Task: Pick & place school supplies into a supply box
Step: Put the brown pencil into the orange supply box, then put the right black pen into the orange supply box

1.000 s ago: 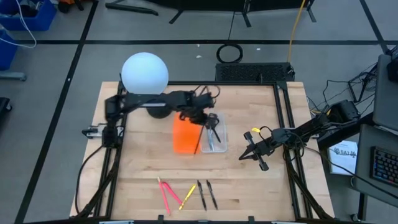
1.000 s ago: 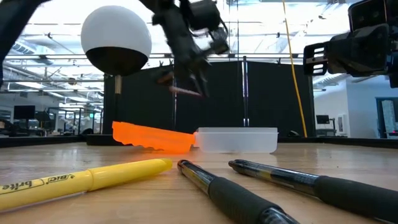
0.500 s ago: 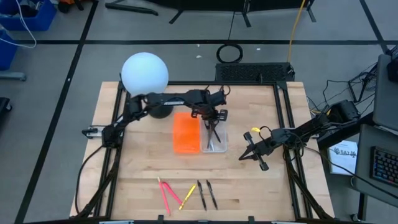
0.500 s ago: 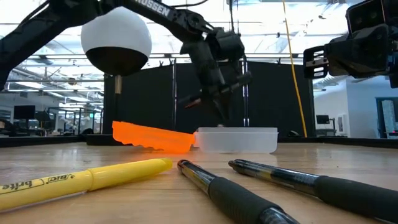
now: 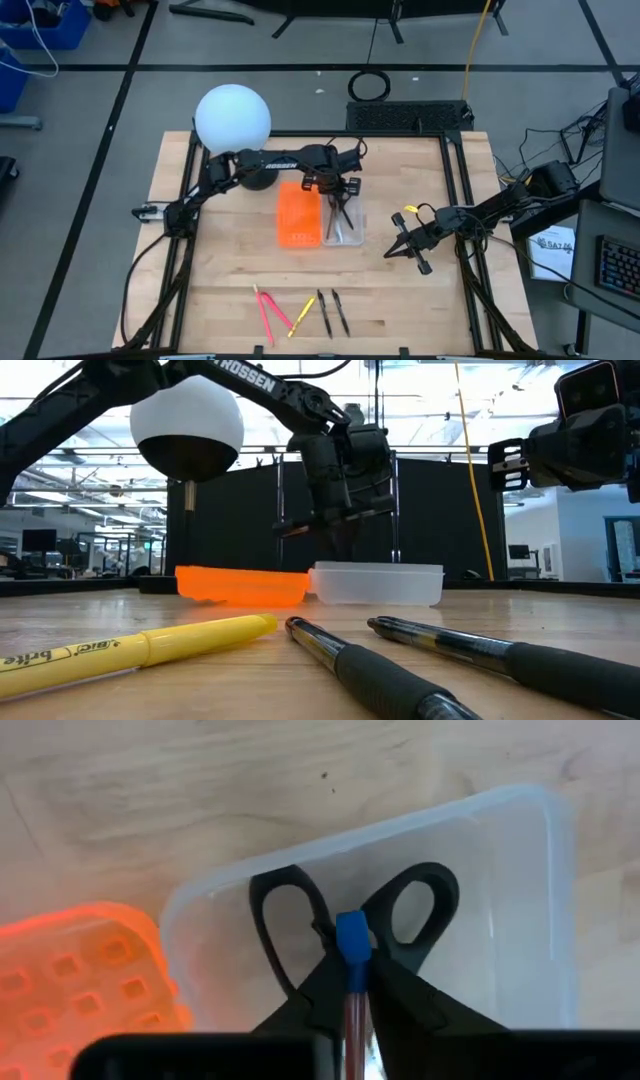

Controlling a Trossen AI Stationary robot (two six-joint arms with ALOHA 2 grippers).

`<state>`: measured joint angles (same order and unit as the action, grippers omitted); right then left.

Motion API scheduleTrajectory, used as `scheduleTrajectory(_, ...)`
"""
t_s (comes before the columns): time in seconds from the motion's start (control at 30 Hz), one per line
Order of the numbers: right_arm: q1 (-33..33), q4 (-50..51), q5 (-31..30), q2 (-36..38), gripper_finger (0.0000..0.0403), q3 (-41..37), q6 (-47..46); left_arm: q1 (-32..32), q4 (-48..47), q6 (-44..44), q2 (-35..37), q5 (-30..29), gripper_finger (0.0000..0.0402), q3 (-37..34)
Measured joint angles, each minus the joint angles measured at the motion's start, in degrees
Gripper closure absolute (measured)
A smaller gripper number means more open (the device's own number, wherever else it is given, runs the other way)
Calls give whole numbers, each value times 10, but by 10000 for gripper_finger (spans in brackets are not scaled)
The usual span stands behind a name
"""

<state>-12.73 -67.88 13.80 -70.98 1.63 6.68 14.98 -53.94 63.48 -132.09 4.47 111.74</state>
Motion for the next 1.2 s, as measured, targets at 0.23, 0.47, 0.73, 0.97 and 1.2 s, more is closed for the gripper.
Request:
scheduleTrajectory(0.23, 0, 0, 0, 0, 403, 0, 0, -1, -48, -37, 0, 40, 288, 37)
scheduleTrajectory(0.47, 0, 0, 0, 0, 403, 0, -11, -5, -170, -100, 0, -10, 259, 179)
scheduleTrajectory(0.73, -6, 6, 0, 0, 403, 0, -26, -52, -236, -350, 146, -46, 280, 164)
scheduleTrajectory(0.97, -16, 57, 0, 0, 403, 0, -17, -159, -160, -512, 344, -180, 391, 60)
scheduleTrajectory(1.2, -16, 47, -1, 0, 403, 0, 4, -213, 72, -771, 559, -65, 397, -167)
